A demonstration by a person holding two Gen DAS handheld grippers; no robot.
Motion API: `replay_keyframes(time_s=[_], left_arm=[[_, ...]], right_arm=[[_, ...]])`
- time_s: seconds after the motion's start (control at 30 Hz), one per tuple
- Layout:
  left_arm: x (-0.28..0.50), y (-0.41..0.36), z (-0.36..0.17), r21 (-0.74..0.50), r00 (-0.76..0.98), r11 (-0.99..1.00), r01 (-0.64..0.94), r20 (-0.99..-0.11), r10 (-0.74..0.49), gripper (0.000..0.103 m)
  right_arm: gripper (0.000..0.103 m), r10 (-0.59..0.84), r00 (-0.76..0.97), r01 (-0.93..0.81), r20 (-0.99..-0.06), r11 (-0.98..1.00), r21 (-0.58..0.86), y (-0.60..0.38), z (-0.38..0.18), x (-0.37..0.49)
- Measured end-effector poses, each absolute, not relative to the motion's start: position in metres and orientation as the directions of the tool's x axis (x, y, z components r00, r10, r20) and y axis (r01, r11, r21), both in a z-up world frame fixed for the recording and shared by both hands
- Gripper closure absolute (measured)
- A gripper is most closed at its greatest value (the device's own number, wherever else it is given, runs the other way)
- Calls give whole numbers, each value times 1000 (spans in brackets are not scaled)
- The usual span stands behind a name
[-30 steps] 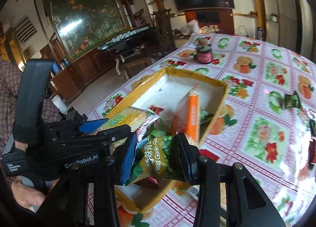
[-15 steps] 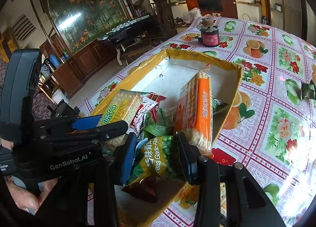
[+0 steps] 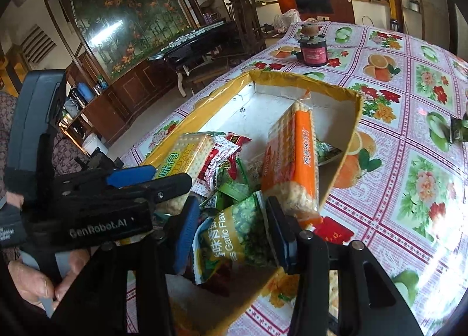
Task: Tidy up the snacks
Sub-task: 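Open both tools to drop the crackers and pea bag in the tray, then move both tools back over the snack pile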
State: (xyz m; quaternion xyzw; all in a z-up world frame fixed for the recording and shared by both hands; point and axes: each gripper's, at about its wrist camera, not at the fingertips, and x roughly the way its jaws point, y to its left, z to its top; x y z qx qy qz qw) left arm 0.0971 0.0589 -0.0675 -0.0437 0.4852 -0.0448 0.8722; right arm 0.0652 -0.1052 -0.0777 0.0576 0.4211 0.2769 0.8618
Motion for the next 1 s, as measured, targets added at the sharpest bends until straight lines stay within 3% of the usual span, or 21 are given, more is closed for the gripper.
replay_keyframes(time_s=[0.43, 1.0], left_arm=[[78, 39, -47, -98, 560, 993, 71, -820, -121, 27], [36, -47, -31, -83, 545, 955, 286, -806, -233, 23]], right_arm=[[46, 440, 621, -302, -648, 898, 320, -191, -50, 21], [42, 327, 692, -107, -643, 928, 358, -287, -57, -32]])
